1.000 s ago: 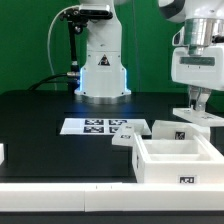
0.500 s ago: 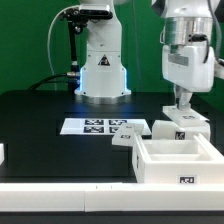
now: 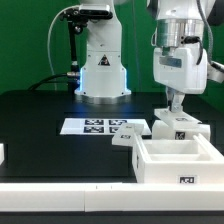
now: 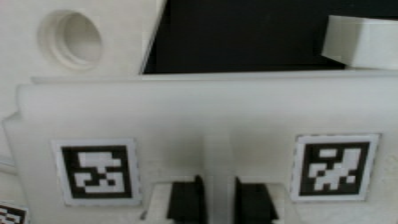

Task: Assemble cabinet

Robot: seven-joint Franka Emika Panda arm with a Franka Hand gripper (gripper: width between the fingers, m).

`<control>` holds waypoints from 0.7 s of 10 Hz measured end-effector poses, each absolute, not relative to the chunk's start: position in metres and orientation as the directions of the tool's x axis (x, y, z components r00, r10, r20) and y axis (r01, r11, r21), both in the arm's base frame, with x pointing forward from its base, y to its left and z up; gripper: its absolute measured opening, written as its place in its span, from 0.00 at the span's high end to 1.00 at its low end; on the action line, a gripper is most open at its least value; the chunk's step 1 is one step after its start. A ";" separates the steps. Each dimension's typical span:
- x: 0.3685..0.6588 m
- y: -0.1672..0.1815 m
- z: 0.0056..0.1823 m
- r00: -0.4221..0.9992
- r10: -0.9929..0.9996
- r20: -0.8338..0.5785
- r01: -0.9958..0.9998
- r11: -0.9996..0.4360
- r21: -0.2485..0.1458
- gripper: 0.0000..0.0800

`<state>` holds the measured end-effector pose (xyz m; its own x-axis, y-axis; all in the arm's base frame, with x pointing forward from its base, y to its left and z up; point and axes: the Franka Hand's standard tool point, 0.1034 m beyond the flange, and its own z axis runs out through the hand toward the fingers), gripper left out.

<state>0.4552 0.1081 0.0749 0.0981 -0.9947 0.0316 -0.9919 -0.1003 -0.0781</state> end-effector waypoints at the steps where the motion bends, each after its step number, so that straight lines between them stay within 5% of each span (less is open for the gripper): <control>1: 0.456 0.095 0.074 0.099 -0.995 0.012 -0.994 -0.099 -0.039 0.92; 7: 0.455 0.095 0.063 0.065 -0.998 0.023 -0.997 -0.065 0.029 0.92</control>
Offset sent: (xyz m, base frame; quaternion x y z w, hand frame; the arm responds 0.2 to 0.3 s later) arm -0.0017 -0.0241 0.0010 -0.0159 0.0062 0.0055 0.9998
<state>0.4546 0.0948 0.0625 0.0654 -0.9976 0.0225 -0.9975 -0.0647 0.0287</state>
